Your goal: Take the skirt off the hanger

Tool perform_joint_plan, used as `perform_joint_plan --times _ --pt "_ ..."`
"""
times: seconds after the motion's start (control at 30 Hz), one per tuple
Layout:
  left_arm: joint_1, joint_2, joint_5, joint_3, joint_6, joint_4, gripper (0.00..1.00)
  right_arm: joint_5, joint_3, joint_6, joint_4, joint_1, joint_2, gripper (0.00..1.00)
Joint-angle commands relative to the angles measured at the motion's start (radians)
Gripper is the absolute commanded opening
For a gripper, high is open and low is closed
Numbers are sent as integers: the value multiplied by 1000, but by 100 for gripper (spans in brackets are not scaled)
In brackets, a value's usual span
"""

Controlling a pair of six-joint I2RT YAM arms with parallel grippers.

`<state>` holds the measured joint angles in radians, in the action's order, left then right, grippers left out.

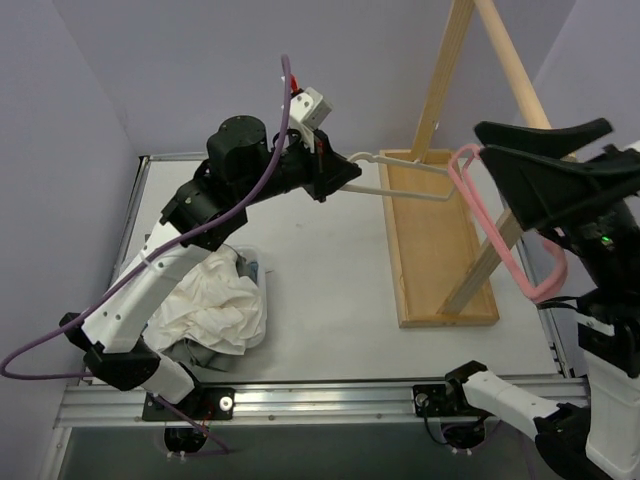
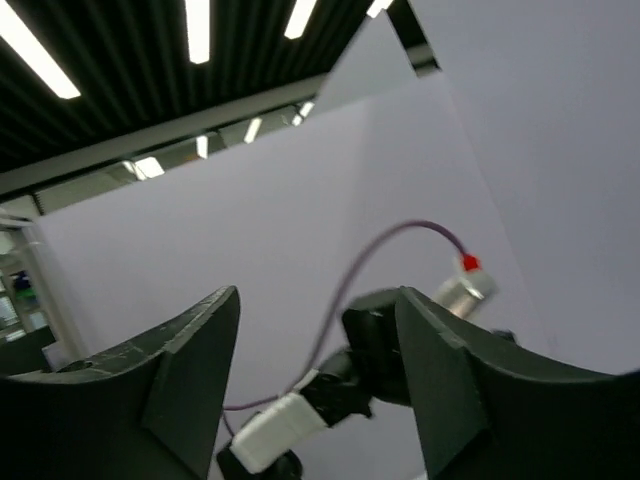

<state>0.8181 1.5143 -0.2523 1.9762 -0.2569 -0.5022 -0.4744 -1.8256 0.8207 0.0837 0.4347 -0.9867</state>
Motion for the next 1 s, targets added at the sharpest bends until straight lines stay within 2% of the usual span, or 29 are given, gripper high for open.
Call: perform_joint_plan --times 0.0,0.07,0.13,0.17,0.2,0.23,0.37,0.53,0.77,0.97 --pt "9 32 -97 52 -27 192 2 -66 -21 127 287 7 25 56" --pt "9 49 -108 59 -44 217 2 -70 -24 147 333 7 33 52" --pt "12 78 -117 90 -50 231 2 -67 -24 150 328 7 31 52" --pt "15 87 -119 101 -51 229 2 -67 -29 147 305 7 23 53" --pt "21 102 -116 124 -53 228 2 -78 -24 149 300 7 20 60" --pt "26 107 -113 134 -51 228 2 -78 -18 149 303 7 20 63" --pt "33 141 -105 209 -18 202 2 -70 38 155 364 7 45 62" --pt "33 214 -122 366 18 146 2 -43 3 72 263 7 49 62" --pt "33 276 -165 464 1 177 2 5 -50 2 188 7 63 62" --pt "33 392 -293 553 -73 198 2 28 -67 -54 152 9 71 62"
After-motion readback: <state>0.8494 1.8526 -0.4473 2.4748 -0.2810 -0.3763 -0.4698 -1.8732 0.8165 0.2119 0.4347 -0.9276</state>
